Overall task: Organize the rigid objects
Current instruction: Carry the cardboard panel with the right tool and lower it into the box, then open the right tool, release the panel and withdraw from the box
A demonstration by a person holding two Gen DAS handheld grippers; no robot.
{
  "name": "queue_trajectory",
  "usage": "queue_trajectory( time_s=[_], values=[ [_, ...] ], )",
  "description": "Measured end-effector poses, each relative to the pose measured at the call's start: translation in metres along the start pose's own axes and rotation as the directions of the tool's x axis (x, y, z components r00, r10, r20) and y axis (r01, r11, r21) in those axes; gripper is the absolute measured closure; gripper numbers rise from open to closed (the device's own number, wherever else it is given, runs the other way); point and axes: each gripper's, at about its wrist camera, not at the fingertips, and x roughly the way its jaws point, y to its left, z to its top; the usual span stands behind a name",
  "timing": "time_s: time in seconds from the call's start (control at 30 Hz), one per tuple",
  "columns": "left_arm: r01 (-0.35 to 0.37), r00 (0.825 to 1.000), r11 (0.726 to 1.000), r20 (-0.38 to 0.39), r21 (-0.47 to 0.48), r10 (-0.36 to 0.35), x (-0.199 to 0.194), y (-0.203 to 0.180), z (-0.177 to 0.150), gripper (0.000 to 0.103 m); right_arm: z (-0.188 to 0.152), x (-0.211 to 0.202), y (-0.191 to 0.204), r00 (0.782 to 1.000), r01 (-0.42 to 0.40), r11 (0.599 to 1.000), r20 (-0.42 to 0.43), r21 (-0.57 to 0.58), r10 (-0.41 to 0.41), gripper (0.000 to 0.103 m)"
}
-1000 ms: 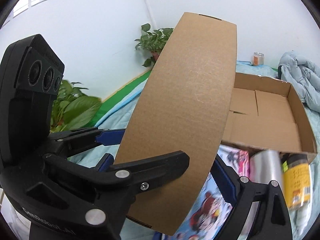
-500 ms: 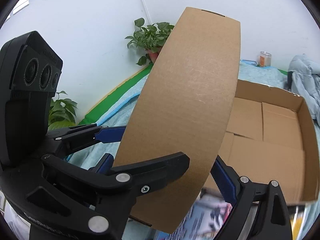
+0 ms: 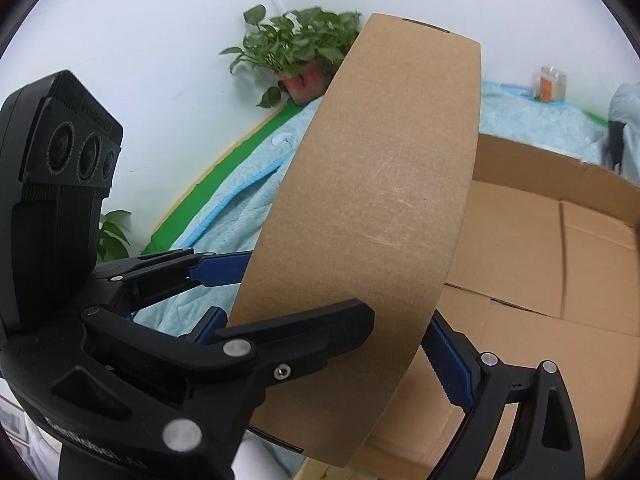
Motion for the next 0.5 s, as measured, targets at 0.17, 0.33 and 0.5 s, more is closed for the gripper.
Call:
queue_trajectory(
  time_s=[0.17,0.33,0.5],
  values=[
    [-0.048,0.998,0.998,-0.036,-0.048,0.047,0.014,0.02,-0.009,0.025,0.003,0.036,-0.019,0.993,-0.044,0.997,-0.11,0.058,0.05,0.008],
    [-0.057,0.998,0.996,-0.024,-0.065,0.056,0.003,0.031,-0.03,0.025,-0.013,0.028,-0.029,0.989,-0.079,0.994,-0.118,0.075,0.087,0.007],
    [-0.064,0.997,0.996,0.027,-0.067,0.066,-0.016,0.03,-0.049,0.025,-0.037,0.047,-0.057,0.978,-0.073,0.981,-0.181,0.178,0.105,0.054]
  ],
)
